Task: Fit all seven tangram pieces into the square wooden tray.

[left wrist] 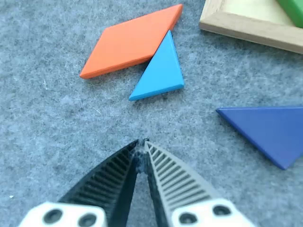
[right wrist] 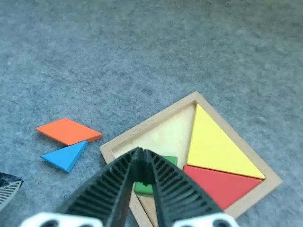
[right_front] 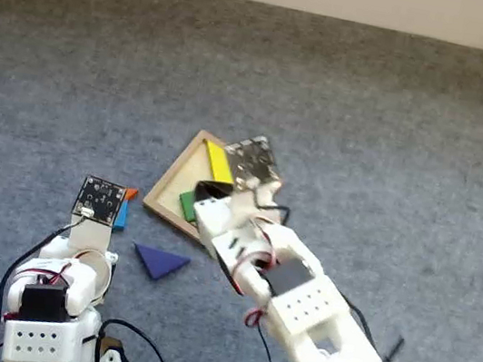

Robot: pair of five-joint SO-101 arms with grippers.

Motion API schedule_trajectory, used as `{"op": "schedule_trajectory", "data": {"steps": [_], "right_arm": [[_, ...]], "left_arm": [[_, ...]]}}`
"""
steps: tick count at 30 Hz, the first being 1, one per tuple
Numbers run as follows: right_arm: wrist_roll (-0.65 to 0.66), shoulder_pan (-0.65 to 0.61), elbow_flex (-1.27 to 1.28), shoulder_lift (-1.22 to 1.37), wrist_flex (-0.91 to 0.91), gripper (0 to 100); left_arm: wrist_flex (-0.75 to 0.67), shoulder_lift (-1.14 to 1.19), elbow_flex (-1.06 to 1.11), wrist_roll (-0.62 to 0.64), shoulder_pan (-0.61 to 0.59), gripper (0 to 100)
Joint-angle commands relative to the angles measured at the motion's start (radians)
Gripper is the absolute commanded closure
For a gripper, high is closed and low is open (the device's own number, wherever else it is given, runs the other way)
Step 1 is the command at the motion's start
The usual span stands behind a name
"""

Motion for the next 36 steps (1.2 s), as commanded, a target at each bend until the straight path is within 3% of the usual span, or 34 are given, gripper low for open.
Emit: {"op": "schedule_trajectory", "data": {"steps": [1,9,18,30,36], "right_arm": [[0.005,0.047,0.082,-0.197,0.005,99.1],[0.009,0.174,0.38,-0.653,0.021,99.1],[0.005,0.282,0.553,-1.075,0.378,99.1],[0.003,0.498,0.615,-1.053,0.562,99.1],[0.008,0.515,0.615,-1.053,0.76,99.1]], "left_arm": [[0.003,-0.05,0.019,0.006,-0.012,99],[0.002,-0.05,0.019,0.006,-0.012,99],[0.002,-0.05,0.019,0.006,-0.012,99],[0.002,-0.05,0.019,0.006,-0.012,99],[0.002,-0.05,0.019,0.006,-0.012,99]]}}
